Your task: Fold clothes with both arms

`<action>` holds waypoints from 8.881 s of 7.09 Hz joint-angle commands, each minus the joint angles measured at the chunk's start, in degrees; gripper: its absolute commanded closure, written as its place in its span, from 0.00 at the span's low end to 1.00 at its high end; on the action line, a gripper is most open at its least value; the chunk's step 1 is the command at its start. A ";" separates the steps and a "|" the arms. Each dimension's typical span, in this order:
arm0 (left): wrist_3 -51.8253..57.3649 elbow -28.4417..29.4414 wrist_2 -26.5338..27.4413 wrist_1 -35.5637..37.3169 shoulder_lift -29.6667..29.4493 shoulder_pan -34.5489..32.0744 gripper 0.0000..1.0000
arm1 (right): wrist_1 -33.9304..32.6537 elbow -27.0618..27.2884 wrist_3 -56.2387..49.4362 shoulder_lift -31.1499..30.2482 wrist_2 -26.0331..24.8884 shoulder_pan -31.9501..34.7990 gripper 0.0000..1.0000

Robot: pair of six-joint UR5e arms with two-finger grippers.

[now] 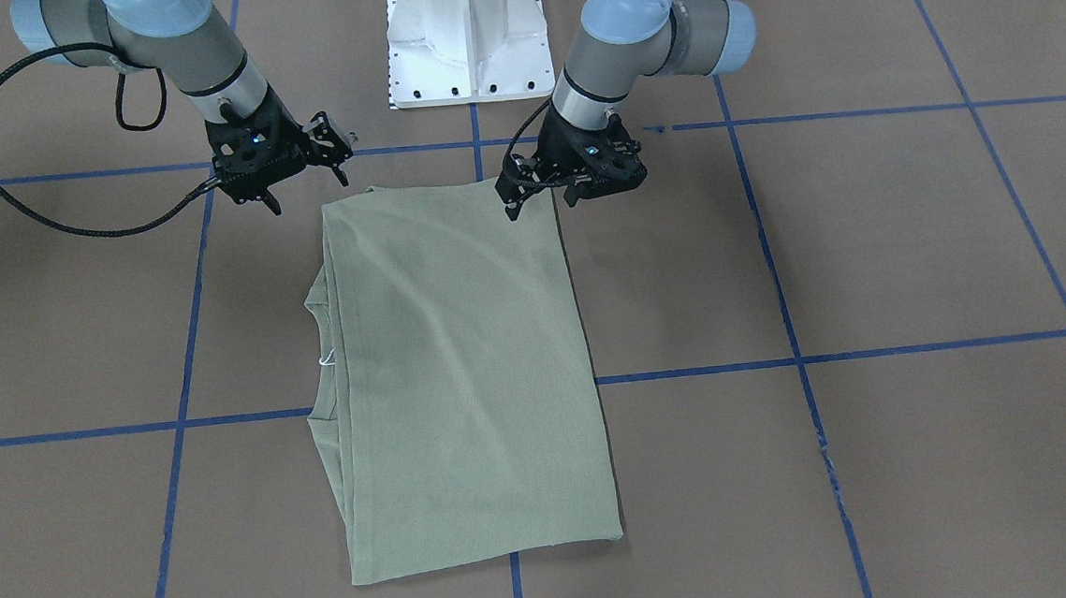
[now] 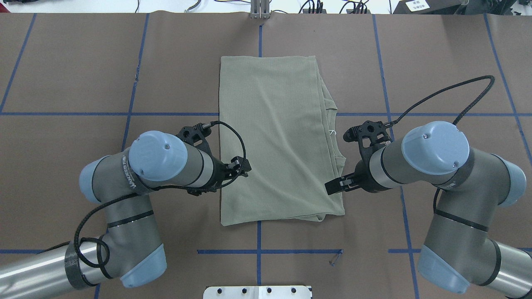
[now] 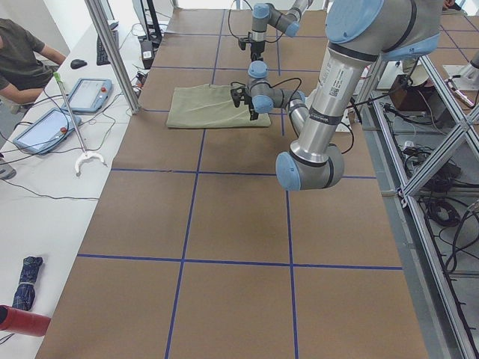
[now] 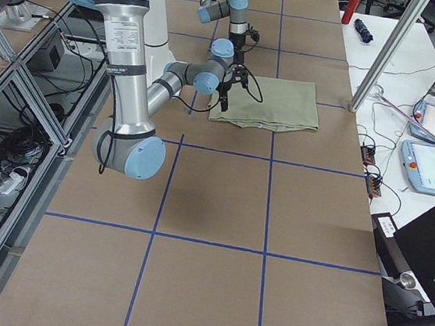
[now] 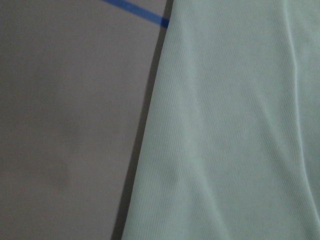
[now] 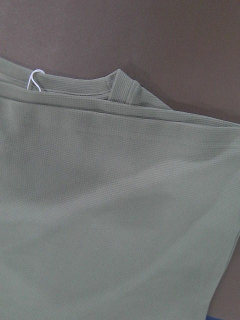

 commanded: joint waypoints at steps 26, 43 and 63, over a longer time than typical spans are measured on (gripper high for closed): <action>-9.58 -0.66 3.35 8.49 -1.21 6.85 1.00 | 0.00 -0.03 9.76 -0.04 -0.03 -1.09 0.00; -9.05 -0.58 3.26 8.49 -1.82 6.85 1.00 | -5.80 -8.20 47.88 5.50 -8.82 -11.83 0.00; -6.06 -18.39 3.35 26.42 0.71 12.81 1.00 | -9.74 4.08 49.73 7.08 5.82 -10.07 1.00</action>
